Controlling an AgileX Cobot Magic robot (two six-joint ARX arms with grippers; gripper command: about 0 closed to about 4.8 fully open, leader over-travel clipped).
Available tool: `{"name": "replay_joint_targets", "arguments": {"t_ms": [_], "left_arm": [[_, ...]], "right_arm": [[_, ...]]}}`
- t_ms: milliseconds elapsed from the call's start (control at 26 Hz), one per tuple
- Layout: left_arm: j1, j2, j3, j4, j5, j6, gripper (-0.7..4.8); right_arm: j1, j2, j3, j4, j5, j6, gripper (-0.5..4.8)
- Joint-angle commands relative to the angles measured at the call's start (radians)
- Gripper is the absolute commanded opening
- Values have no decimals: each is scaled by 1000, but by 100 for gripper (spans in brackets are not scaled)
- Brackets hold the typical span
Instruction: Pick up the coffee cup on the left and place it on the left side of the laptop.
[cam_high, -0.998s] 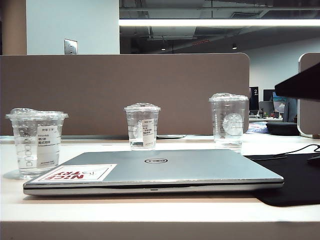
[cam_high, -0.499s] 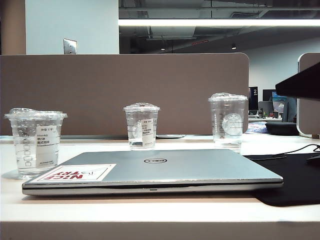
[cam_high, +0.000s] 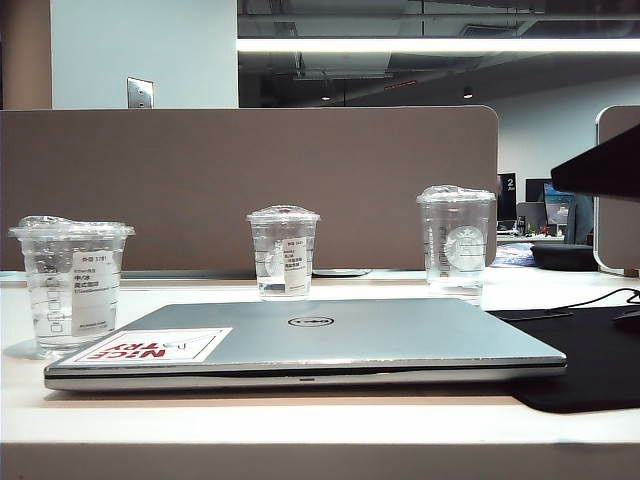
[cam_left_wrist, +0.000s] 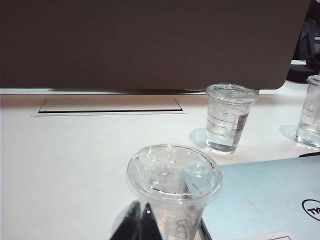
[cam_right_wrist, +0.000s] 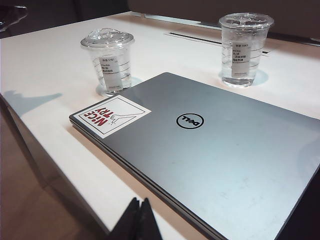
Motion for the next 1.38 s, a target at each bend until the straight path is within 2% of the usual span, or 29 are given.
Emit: {"name": "replay_joint_targets", "arguments": {"t_ms": [38, 307, 960, 1382], "left_arm": [[2, -11, -11, 15, -24, 48, -5], [0, -11, -11, -87, -236, 56, -5], [8, -11, -10, -84, -224, 30, -5], [8, -11, -10, -85, -223, 63, -5]], "right_arm": [[0, 0, -4, 14, 1, 3, -4], [0, 0, -4, 14, 1, 3, -4], [0, 0, -4, 14, 1, 3, -4], [0, 0, -4, 14, 1, 3, -4]]}}
